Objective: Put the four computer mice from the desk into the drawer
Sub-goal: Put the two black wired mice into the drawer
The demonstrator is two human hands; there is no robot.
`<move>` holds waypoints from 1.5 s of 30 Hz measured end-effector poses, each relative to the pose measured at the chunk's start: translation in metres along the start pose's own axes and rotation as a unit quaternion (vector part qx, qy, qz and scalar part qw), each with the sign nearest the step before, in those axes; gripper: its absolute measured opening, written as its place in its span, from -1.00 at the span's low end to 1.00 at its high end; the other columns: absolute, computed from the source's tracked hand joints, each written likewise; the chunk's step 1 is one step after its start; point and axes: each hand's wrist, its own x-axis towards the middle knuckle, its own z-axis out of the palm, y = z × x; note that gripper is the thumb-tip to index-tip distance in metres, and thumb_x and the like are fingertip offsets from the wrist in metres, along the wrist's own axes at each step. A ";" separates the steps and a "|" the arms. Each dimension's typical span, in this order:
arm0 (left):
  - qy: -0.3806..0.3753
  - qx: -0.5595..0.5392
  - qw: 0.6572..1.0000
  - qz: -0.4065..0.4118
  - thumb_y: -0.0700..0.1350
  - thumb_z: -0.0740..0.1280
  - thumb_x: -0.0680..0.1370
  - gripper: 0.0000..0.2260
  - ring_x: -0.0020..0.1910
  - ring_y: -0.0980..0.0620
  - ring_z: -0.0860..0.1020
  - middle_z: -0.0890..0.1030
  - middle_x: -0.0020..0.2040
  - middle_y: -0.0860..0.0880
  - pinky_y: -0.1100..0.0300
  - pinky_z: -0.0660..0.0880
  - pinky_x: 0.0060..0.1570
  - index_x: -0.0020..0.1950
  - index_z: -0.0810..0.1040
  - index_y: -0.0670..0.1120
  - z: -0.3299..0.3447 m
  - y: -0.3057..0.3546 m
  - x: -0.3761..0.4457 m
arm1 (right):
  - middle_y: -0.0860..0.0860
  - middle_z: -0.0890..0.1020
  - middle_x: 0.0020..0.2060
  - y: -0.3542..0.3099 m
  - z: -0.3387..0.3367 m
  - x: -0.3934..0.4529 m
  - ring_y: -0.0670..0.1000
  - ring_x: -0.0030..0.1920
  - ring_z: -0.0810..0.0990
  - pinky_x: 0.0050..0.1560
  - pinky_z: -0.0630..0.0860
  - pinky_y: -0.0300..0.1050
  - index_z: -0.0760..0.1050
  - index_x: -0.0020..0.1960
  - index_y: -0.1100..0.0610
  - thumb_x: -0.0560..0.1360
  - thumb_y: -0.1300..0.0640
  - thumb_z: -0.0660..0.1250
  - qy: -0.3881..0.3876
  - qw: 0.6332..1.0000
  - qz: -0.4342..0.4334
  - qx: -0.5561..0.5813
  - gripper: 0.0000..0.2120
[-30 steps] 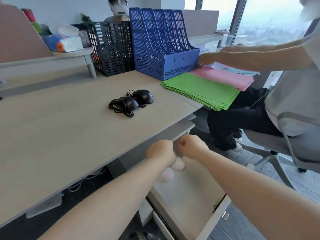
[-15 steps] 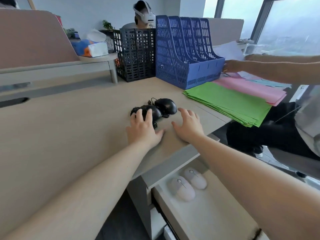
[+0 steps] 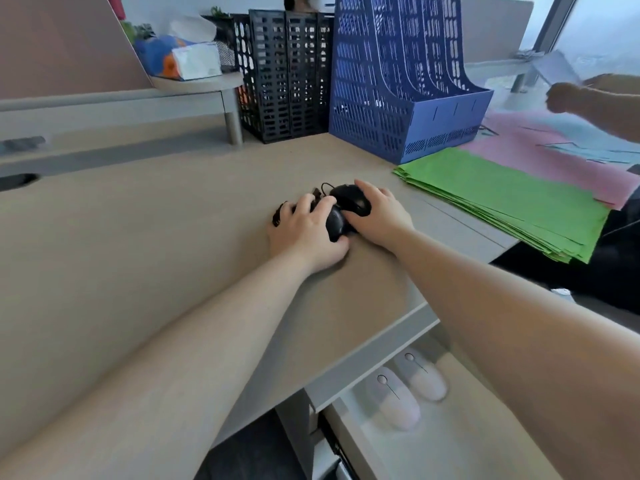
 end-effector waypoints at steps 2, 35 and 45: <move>-0.021 0.004 1.000 0.007 0.17 0.26 0.36 -0.43 0.38 -0.17 0.26 0.29 0.42 0.05 -0.15 0.25 0.37 0.36 0.25 0.25 -0.002 -0.001 -0.003 | 0.10 0.42 0.36 0.001 -0.002 -0.003 0.16 0.34 0.44 0.32 0.42 0.03 0.22 0.48 -0.13 0.43 -0.12 0.32 -0.009 1.000 0.003 0.006 -0.35; -0.105 0.071 0.987 0.102 -0.28 0.23 0.48 -0.69 0.17 -0.20 0.34 0.38 0.18 -0.11 0.05 0.39 -0.03 0.18 0.43 -0.02 -0.036 0.146 -0.193 | 0.14 0.58 0.12 0.062 -0.130 -0.211 0.13 -0.07 0.57 -0.18 0.58 -0.07 0.30 0.38 0.06 0.41 0.19 0.34 -0.139 0.984 0.076 -0.080 -0.44; -0.184 0.087 0.974 0.095 -0.25 0.28 0.50 -0.73 0.21 -0.20 0.31 0.37 0.18 -0.11 0.02 0.44 -0.03 0.17 0.43 -0.03 0.024 0.159 -0.235 | 0.06 0.52 -0.01 0.114 -0.090 -0.261 0.08 -0.16 0.54 -0.39 0.51 -0.18 0.32 0.33 -0.02 0.37 0.21 0.31 -0.222 0.962 0.137 -0.082 -0.46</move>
